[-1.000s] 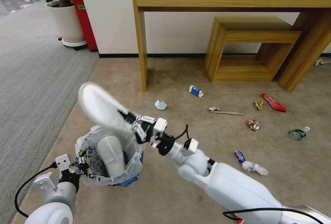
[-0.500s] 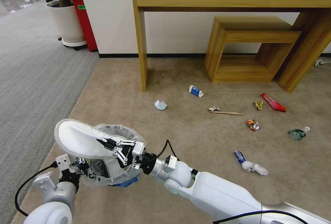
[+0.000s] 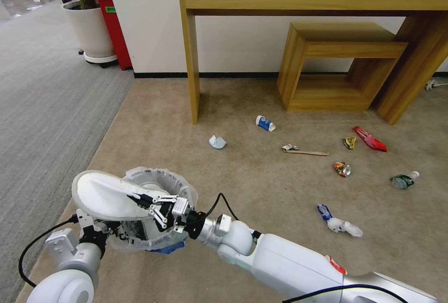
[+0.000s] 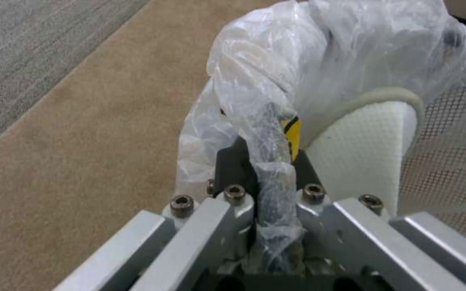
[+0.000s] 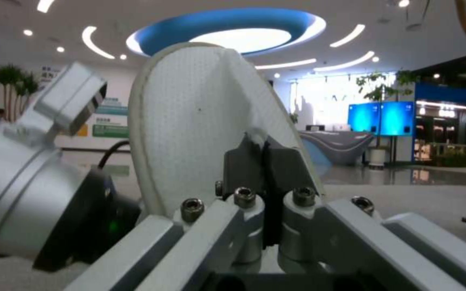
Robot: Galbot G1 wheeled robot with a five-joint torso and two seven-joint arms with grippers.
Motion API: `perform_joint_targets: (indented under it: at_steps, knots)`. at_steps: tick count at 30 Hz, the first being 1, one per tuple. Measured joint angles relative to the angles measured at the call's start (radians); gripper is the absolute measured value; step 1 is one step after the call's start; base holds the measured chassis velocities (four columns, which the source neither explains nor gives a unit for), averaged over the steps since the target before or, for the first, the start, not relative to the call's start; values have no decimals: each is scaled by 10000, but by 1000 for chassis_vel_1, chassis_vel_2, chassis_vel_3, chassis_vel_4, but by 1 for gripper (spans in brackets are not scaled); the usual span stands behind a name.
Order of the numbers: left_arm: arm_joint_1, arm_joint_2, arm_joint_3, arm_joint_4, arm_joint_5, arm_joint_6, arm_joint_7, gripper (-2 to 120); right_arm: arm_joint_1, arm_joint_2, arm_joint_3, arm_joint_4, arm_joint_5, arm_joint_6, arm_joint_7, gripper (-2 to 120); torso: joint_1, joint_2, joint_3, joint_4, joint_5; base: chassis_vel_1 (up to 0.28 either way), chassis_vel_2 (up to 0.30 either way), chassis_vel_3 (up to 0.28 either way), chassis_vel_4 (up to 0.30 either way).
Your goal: Pick up the trash bin and place the garbage on the floor into it.
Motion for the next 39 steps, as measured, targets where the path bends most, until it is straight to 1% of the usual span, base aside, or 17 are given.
perform_joint_targets:
  at_steps: [10,20,21,22,23,24,26,28,29,30,33,34,36,37,39]
  knots:
    - [118,-36,-15,-134,-19,-62,8,3,100,623,-287,-859,-332,200,-7,0,0,0,0,0,0,0,0,0,0]
    - [196,-86,-31,-203,-4,-142,58,3,169,823,-273,-1331,-889,206,404,0,0,0,0,0,1,0,0,0,0]
    - [195,-92,-30,-203,4,-146,60,3,163,800,-246,-1300,-917,179,448,2,0,0,0,1,1,0,0,0,0]
    - [195,-95,-31,-203,23,-155,62,3,154,738,-212,-1239,-941,138,476,7,0,0,0,0,1,0,0,0,0]
    - [195,-95,-31,-203,23,-155,62,3,154,738,-212,-1239,-941,138,476,7,0,0,0,0,1,0,0,0,0]
    - [195,-99,-31,-202,34,-162,63,3,154,698,-166,-1210,-960,111,479,11,0,0,0,0,2,0,0,0,0]
    - [197,-107,-31,-179,68,-183,66,3,155,627,-52,-1155,-1002,77,482,22,0,0,0,0,1,0,0,0,0]
    - [199,-114,-31,-167,90,-193,66,3,158,590,12,-1129,-1024,56,483,24,0,0,0,0,1,0,0,0,0]
    - [203,-127,-31,-163,102,-198,66,3,166,556,66,-1113,-1040,44,485,31,0,0,0,0,1,0,0,0,0]
    - [203,-127,-31,-163,102,-198,66,3,166,556,66,-1113,-1040,44,485,31,0,0,0,0,1,0,0,0,0]
    - [207,-175,-27,-157,141,-203,71,3,171,449,180,-1031,-1061,26,490,47,0,0,0,0,2,0,0,0,0]
    - [207,-175,-27,-157,141,-203,71,3,171,449,180,-1031,-1061,26,490,47,0,0,0,0,2,0,0,0,0]
    - [205,-205,-26,-106,189,-218,75,3,165,401,337,-944,-1042,13,499,56,0,0,0,0,1,0,0,0,0]
    - [205,-205,-26,-106,189,-218,75,3,165,401,337,-944,-1042,13,499,56,0,0,0,0,1,0,0,0,0]
    - [219,-227,-49,-46,225,-235,90,3,149,317,691,-726,-939,-90,517,68,0,0,0,1,2,0,0,0,0]
